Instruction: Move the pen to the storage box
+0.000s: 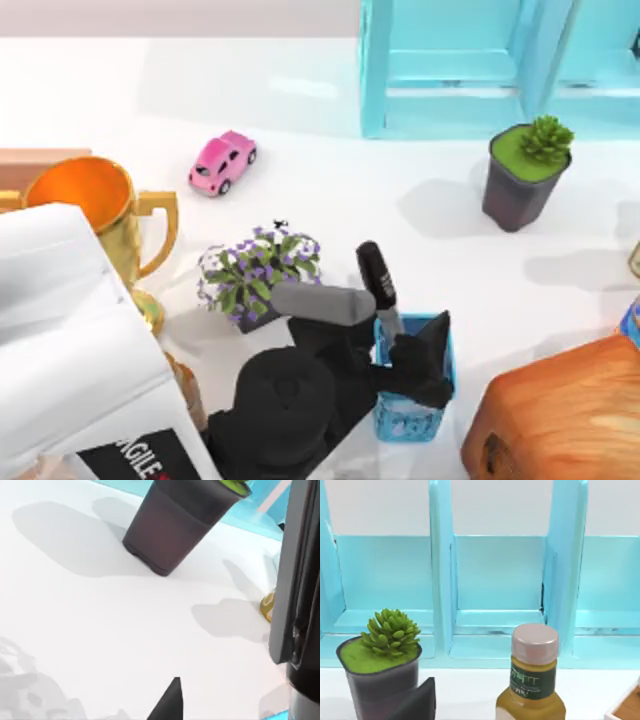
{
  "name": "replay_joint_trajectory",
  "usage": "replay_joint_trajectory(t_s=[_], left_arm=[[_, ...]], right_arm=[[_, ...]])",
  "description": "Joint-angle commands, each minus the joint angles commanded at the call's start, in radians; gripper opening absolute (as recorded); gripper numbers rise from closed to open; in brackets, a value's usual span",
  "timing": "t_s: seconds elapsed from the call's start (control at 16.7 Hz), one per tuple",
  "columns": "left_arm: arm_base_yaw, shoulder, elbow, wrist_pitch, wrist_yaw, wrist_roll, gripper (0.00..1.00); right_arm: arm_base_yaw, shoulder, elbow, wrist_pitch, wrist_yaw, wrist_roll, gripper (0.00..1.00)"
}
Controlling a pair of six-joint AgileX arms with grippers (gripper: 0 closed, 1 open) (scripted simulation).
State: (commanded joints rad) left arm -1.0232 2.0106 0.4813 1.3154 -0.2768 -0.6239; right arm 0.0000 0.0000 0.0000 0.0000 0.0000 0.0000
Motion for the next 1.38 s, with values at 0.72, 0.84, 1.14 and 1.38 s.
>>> replay_joint_trajectory(t_s=[0.72,0.84,1.14,1.38], left_arm=[[0.0,0.0,0.0,0.0,0.0,0.0,0.0],[0.009,-0.023,0.004,0.006,-0.004,0.005,0.0],[0.072,-0.185,0.022,-0.142,0.047,0.042,0.0],[0.171,-0.458,0.04,-0.36,0.156,0.084,0.0]], right_arm=[[0.0,0.0,0.0,0.0,0.0,0.0,1.0],[0.0,0.0,0.0,0.0,0.0,0.0,1.0],[0.0,0.0,0.0,0.0,0.0,0.0,1.0],[0.0,0.0,0.0,0.0,0.0,0.0,1.0]])
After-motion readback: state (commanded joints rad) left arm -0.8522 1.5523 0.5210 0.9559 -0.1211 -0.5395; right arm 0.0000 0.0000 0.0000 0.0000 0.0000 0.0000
